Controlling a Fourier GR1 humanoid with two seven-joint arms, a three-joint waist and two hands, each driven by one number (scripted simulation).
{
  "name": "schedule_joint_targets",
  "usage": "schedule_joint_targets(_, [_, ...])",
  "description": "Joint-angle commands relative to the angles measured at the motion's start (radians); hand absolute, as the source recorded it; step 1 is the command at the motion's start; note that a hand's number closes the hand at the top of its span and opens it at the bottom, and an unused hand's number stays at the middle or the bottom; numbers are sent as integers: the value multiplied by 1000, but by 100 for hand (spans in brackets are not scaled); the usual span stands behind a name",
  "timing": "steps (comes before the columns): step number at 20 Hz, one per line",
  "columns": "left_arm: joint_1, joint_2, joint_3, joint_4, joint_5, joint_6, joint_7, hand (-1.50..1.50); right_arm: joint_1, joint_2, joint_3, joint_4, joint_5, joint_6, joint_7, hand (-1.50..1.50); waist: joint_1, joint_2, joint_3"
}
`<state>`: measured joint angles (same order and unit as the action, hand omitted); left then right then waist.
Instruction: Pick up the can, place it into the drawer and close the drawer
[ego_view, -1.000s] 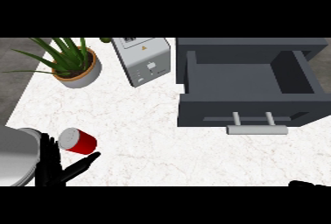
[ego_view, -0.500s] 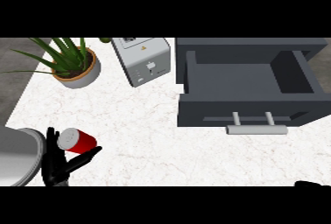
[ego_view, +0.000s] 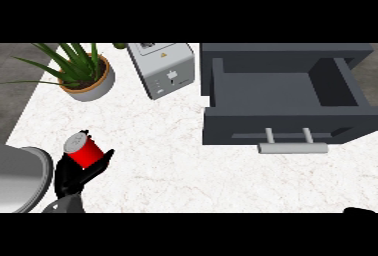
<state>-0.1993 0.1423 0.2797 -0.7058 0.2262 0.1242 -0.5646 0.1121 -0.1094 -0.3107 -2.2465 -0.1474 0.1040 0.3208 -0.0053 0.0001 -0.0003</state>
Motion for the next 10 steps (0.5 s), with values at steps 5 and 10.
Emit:
schedule_joint_targets(5, [-45,12,-15,24,24,-86,-26,150,-21,57,76,29,120,-34,-43,-150,4,0,0])
schedule_joint_targets(10, [-127,-36,-36,13,15,-30,-33,150,64,82,56,-24,91,-1,-72,-150,0,-1,0])
